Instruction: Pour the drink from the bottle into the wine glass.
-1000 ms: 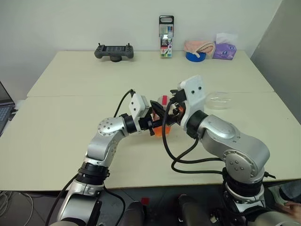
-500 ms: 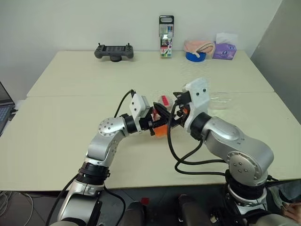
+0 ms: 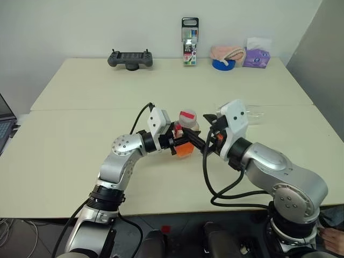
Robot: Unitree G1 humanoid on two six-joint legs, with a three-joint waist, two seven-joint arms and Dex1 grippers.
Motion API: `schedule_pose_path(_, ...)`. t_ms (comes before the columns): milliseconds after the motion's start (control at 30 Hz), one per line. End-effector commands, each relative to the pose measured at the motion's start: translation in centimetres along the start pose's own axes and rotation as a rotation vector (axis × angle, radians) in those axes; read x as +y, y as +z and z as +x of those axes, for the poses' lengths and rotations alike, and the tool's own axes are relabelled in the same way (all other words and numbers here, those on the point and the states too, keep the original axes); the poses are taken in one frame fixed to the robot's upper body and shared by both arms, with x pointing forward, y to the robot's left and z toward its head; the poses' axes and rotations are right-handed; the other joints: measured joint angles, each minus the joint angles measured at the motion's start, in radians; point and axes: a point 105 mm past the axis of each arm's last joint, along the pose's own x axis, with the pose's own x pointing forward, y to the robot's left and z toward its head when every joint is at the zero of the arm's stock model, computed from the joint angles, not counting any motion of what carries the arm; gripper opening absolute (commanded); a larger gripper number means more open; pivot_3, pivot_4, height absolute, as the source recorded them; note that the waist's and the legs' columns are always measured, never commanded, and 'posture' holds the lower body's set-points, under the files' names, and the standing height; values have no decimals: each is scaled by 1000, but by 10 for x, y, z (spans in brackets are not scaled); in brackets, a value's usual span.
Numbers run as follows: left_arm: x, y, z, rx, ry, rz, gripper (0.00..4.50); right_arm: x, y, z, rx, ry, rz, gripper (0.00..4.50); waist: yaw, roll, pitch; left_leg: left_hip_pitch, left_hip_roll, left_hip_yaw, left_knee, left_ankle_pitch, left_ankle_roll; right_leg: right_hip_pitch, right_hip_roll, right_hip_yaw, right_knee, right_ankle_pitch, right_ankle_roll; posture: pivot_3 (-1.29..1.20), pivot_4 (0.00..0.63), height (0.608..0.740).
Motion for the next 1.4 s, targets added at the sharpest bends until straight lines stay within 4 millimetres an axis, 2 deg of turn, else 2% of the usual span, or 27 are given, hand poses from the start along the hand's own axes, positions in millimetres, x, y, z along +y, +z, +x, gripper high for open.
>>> schedule_pose_path(33,1,13,1,-40,-8,47,1653,13,18,-7,-89,54,-15,4252,0,0,0,0,0,0,0,0,0,0,0,0,0,0,0,0,150,740)
schedule_pose_path(533,1,14,3,-44,-8,50,1653,14,20,23,-94,-36,-13,4252,-1,0,0,0,1,0,0,0,0,0,1,0,0,0,0,0,150,740)
schedule_pose_path(833,0,13,3,-46,-1,49,1653,11,28,36,-130,-59,-15,4252,-1,0,0,0,1,0,0,0,0,0,1,0,0,0,0,0,150,740)
schedule_pose_path(1133,2,14,1,-42,9,65,1653,6,28,38,-140,-83,1,4252,-1,0,0,0,1,0,0,0,0,0,1,0,0,0,0,0,150,740)
schedule_pose_path(1400,1,13,1,-44,11,62,1653,-4,23,31,-131,-108,-18,4252,-1,0,0,0,1,0,0,0,0,0,1,0,0,0,0,0,150,740)
